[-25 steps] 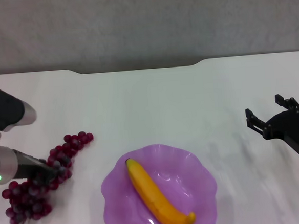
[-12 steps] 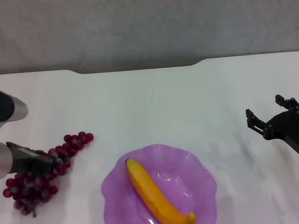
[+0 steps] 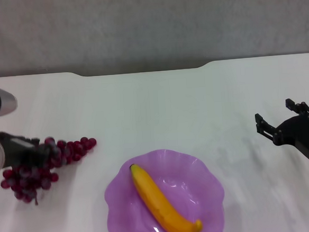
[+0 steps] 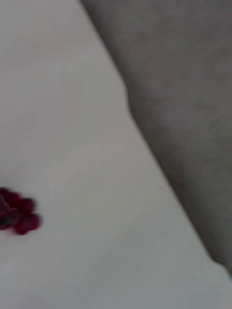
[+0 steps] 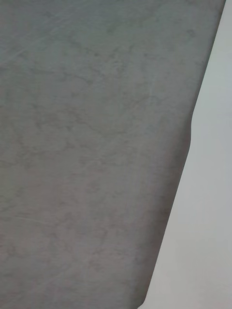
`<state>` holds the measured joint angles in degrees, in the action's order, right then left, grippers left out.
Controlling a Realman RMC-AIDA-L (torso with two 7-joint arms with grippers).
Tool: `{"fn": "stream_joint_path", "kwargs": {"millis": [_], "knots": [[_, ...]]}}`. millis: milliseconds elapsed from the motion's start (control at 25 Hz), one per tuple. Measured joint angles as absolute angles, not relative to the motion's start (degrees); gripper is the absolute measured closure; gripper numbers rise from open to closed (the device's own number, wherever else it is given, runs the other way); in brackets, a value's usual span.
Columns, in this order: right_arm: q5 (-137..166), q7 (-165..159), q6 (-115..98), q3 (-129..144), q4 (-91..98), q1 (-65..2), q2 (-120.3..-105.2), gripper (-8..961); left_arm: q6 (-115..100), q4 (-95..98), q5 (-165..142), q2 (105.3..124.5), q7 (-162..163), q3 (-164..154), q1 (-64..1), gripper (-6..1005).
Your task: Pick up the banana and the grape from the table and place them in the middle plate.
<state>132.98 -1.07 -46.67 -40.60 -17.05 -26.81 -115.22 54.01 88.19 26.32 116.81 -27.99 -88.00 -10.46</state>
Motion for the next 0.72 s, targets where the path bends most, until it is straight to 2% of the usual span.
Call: {"fn": "stream_joint_path", "kwargs": {"millis": [320, 720], "knots": [[133.0, -1.1, -46.6, -40.6, -17.0, -26.7, -115.22, 68, 43.5, 98.1, 38.9, 116.75, -34.7, -89.5, -2.6, 789], [133.0, -1.1, -46.6, -40.6, -16.9, -26.7, -115.29, 67, 49.1, 100.6, 71.6, 116.56, -57.1, -82.1, 0.6, 794]]}}
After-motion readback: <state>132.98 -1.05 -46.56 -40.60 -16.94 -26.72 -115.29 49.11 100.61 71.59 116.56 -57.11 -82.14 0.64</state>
